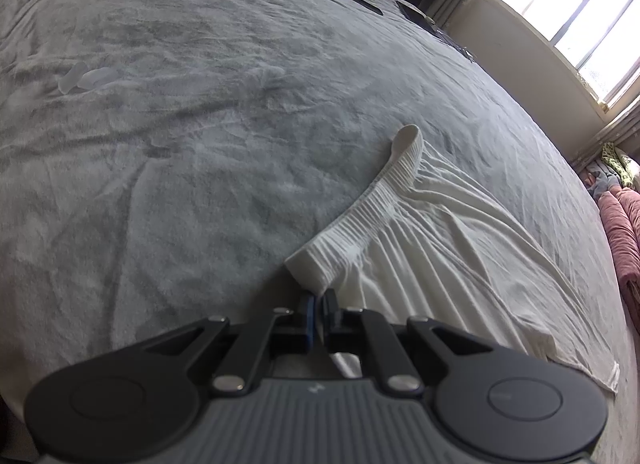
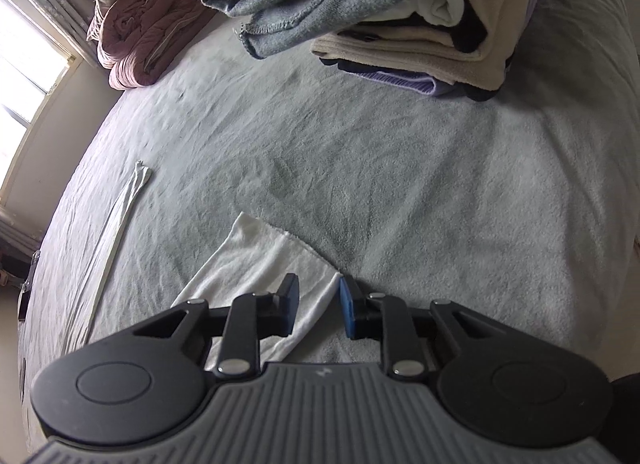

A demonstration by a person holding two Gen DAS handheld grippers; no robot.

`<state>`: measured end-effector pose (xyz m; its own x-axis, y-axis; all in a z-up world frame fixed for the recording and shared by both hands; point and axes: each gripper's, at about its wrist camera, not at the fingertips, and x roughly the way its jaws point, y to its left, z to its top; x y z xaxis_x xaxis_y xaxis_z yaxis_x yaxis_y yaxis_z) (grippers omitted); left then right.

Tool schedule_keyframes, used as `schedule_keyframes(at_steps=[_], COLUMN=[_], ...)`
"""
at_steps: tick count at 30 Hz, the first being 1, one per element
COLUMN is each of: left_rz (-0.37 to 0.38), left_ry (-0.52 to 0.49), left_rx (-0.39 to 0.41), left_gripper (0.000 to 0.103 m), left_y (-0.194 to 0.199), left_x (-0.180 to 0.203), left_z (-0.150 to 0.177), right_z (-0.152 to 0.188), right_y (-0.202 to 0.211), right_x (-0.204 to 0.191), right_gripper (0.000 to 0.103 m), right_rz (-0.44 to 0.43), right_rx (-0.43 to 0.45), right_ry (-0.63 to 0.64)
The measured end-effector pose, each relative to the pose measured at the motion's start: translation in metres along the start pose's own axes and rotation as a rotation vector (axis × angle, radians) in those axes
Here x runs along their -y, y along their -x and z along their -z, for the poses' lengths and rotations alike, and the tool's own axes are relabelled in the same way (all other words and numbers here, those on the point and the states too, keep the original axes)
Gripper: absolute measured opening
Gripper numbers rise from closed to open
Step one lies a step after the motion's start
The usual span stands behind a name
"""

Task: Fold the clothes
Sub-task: 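Grasp the waistband with the left gripper while the right gripper grasps the sleeve end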

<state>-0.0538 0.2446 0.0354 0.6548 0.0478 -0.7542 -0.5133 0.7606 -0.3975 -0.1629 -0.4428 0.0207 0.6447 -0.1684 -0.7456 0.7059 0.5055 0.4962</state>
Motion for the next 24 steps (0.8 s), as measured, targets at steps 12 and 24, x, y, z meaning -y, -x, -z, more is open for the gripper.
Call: schedule_keyframes(at_steps=[12, 24], left_rz=[0.000, 0.063], left_ry=[-0.005, 0.021], left_rx=[0.008, 0.095], left_gripper=[0.004, 0.001], left_y=[0.001, 0.018], left_x=[0.002, 0.001], left_z=[0.000, -0.003], right_z=[0.003, 0.001], right_y=[-0.004, 0.007], right_x=[-0.009, -0.010], right_gripper=[0.005, 0.002], right_rz=[0.004, -0.060], right_rx=[0.037, 0.121], right_ry=[0.048, 0.037])
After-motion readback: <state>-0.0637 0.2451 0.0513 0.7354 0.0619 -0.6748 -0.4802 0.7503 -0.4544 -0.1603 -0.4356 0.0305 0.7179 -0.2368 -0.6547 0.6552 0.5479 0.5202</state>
